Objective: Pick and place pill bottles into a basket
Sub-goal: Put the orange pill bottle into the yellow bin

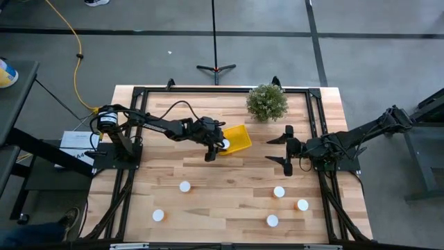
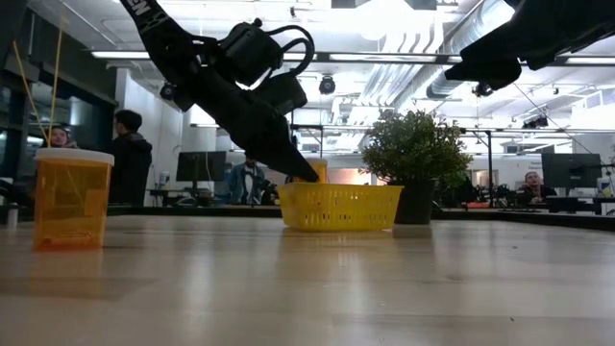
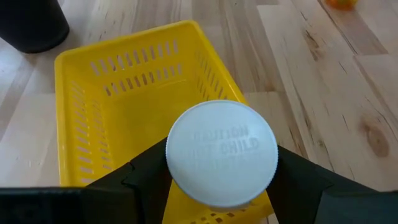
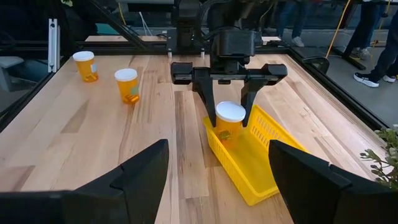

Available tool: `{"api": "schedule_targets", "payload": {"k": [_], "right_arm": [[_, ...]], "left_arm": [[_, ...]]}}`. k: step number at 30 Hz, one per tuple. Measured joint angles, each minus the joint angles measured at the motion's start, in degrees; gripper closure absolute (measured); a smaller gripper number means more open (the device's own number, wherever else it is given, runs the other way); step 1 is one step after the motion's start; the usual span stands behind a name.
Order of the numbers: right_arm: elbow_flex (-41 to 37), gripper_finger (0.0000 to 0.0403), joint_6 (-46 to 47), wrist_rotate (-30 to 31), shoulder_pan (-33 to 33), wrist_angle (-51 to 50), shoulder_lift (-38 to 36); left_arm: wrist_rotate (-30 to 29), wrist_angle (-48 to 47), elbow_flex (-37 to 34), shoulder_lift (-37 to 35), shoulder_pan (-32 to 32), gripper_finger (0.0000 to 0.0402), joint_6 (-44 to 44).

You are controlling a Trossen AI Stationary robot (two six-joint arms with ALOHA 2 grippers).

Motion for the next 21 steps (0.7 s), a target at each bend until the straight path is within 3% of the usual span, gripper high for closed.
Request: {"api": "schedule_targets", "payload": {"k": [10,21], "right_arm": [[0.0,0.0135,0.0,0.0,0.0,0.0,0.0],[0.0,0.0135,0.0,0.0,0.0,0.0,0.0]], "left_arm": [[0.0,-0.6,0.0,0.0,0.0,0.0132,0.7],[-0.6,-0.3,0.0,0.0,0.0,0.0020,2.1]]}}
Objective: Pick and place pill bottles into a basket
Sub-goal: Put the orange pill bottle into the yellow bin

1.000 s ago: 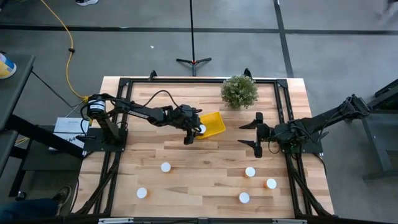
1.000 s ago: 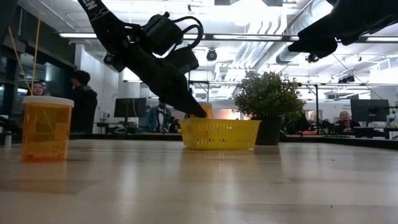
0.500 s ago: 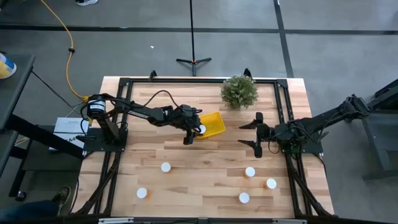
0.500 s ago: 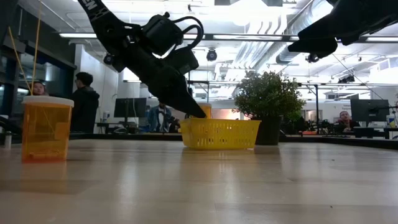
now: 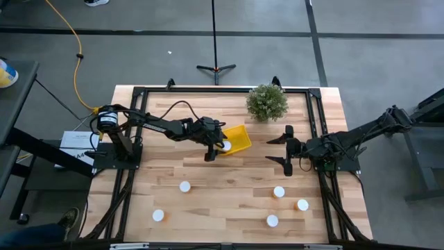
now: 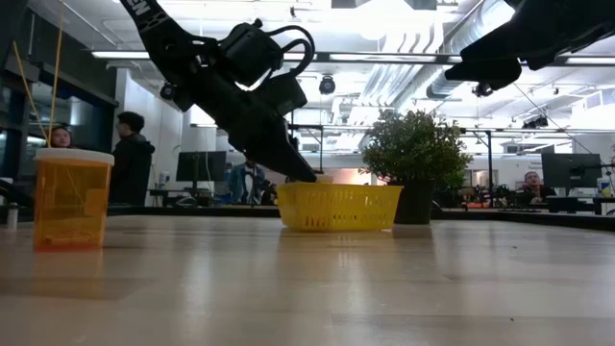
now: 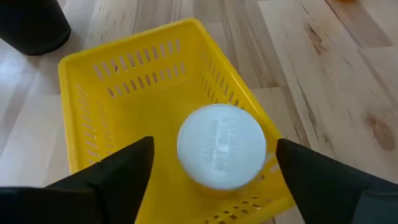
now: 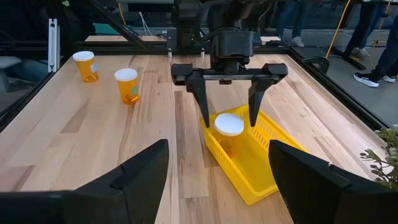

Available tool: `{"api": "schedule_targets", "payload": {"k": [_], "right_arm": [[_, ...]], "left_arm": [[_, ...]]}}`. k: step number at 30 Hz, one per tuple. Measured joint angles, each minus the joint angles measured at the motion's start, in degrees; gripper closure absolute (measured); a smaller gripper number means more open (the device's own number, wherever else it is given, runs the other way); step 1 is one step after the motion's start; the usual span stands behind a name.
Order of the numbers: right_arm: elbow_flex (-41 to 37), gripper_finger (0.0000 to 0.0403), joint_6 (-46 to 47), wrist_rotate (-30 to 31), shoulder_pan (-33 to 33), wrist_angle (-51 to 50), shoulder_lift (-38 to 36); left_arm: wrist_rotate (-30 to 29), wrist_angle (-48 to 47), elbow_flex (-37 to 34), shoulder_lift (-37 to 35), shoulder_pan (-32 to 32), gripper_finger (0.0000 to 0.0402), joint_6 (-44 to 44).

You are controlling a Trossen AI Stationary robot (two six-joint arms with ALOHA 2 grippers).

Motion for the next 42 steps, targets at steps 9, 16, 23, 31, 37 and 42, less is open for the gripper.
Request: {"api": "schedule_targets", "payload": {"k": [9,16,23,31,37,42], "right_arm": [[0.0,0.0135,0.0,0.0,0.0,0.0,0.0],[0.0,0.0135,0.1,0.0,0.0,0.0,0.0],[0.0,0.0135,0.1,0.0,0.0,0.0,0.0],[0.0,0.0135,0.1,0.0,0.0,-0.1,0.0],[0.0,0.0135,0.3,0.0,0.0,-1.0,0.0],[0.0,0.0135,1.3,0.0,0.0,-1.2,0.0]], "left_arm": [[-1.0,-9.2,5.0,-0.3,0.0,0.0016,1.5],[0.2,-38.0,19.2,-0.3,-0.1,0.0028,-1.1],[0.2,-66.3,29.6,-0.3,-4.8,0.0028,-8.6],[-8.9,-83.4,32.6,-0.3,-17.3,0.0028,-23.8],[-10.8,-84.6,33.8,-0.3,-24.2,0.0028,-32.8],[-12.7,-84.8,33.8,-0.3,-29.1,0.0028,-37.8]]}}
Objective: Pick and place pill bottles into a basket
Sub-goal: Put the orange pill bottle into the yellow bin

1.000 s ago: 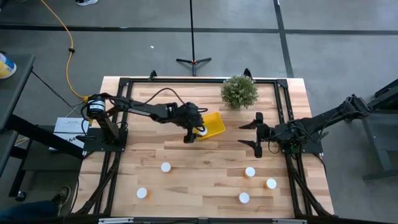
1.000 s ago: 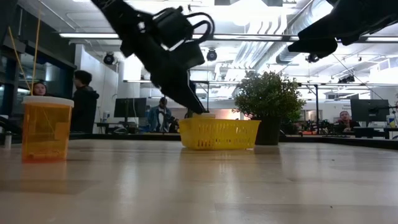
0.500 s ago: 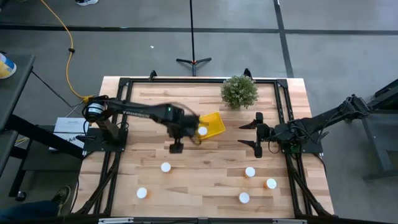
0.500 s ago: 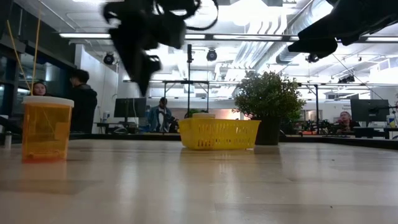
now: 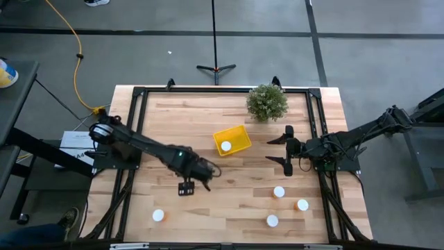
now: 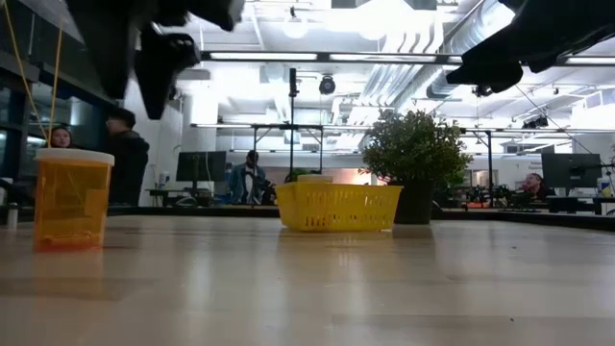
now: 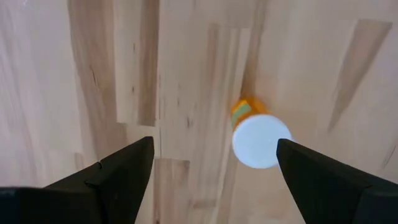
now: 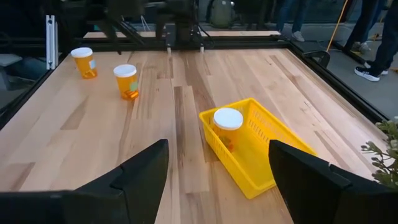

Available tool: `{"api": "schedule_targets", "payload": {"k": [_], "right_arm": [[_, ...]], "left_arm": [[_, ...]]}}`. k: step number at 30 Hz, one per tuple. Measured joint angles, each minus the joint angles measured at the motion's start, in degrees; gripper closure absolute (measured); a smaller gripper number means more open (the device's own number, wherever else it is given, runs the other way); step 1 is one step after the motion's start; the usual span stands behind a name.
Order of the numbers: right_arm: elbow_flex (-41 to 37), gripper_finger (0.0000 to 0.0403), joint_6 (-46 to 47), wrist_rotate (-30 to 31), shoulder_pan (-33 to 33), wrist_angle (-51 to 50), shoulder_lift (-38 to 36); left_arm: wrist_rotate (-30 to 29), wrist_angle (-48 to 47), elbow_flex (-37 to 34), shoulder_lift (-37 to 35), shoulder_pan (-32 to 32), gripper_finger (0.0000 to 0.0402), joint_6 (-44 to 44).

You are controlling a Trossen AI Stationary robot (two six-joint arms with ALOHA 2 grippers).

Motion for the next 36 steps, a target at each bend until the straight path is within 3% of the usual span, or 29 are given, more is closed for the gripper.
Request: {"api": "schedule_targets", "payload": {"k": [7,14,23,30,36], "right_arm": [[0.0,0.0135,0.0,0.0,0.0,-0.4,0.0],[0.0,0.0135,0.2,-0.5,0.0,-1.8,0.0],[0.0,0.0135,0.2,-0.7,0.0,-1.9,0.0],[0.0,0.0135,0.2,-0.8,0.0,-2.4,0.0],[0.0,0.0135,0.2,-0.8,0.0,-2.3,0.0]], "left_arm": [[-13.7,3.7,0.0,-0.4,-6.8,0.0028,-4.1],[-28.6,12.1,0.0,-0.4,-11.1,0.0028,-0.8],[-28.1,10.1,-3.8,-1.0,-13.3,0.0028,-7.5],[-25.2,17.4,-6.8,-1.4,-16.5,0.0028,-8.8],[-21.7,11.6,-7.0,-1.4,-16.3,0.0028,-9.8]]}}
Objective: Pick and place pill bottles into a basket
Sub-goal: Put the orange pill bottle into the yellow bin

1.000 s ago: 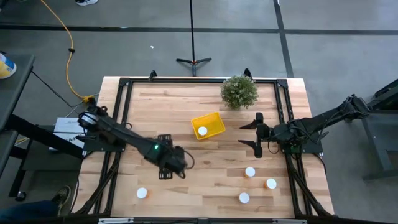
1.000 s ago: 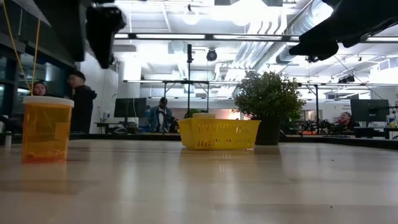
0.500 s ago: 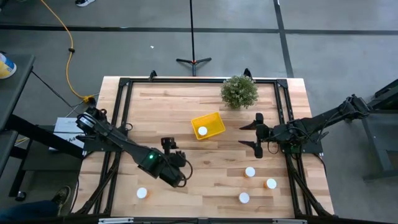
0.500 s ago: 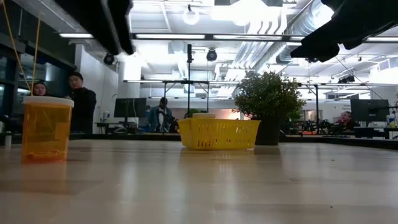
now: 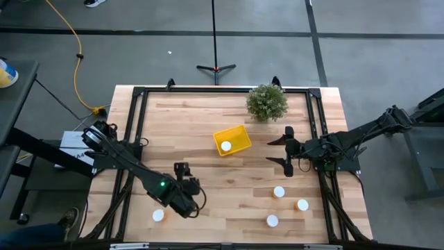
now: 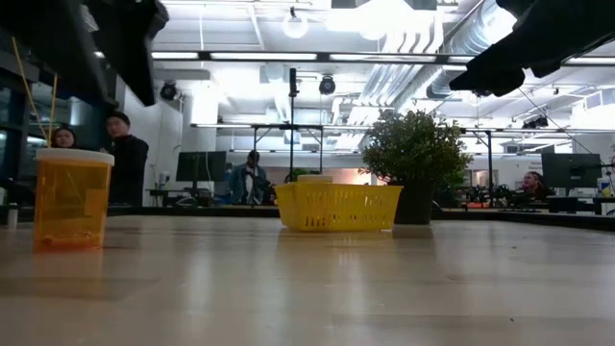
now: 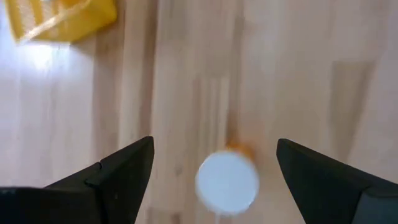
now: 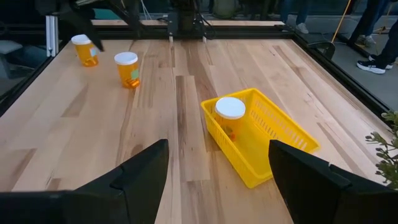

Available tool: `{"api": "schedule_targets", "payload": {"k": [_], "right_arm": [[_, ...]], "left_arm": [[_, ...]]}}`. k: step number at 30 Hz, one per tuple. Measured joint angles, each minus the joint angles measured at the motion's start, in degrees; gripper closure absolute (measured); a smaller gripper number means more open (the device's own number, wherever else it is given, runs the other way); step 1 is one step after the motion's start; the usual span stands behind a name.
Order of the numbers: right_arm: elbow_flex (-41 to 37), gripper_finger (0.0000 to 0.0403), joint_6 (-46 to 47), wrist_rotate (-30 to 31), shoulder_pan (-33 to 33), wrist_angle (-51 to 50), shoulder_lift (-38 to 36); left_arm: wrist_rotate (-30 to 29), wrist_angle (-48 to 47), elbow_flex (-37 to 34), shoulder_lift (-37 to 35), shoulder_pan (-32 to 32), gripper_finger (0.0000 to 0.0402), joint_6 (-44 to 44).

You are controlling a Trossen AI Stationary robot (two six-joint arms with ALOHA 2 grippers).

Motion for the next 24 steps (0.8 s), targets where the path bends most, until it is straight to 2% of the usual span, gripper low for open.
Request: {"api": "schedule_targets", "payload": {"k": [12,24], "right_arm": [[0.0,0.0135,-0.2,0.0,0.0,0.0,0.0],[0.0,0.0135,-0.4,0.0,0.0,0.0,0.0]], "left_arm": [[6.6,-2.0,0.0,-0.1,0.0,0.0028,-3.5],[6.6,2.0,-6.3,-0.1,3.0,0.0028,-3.5]]}}
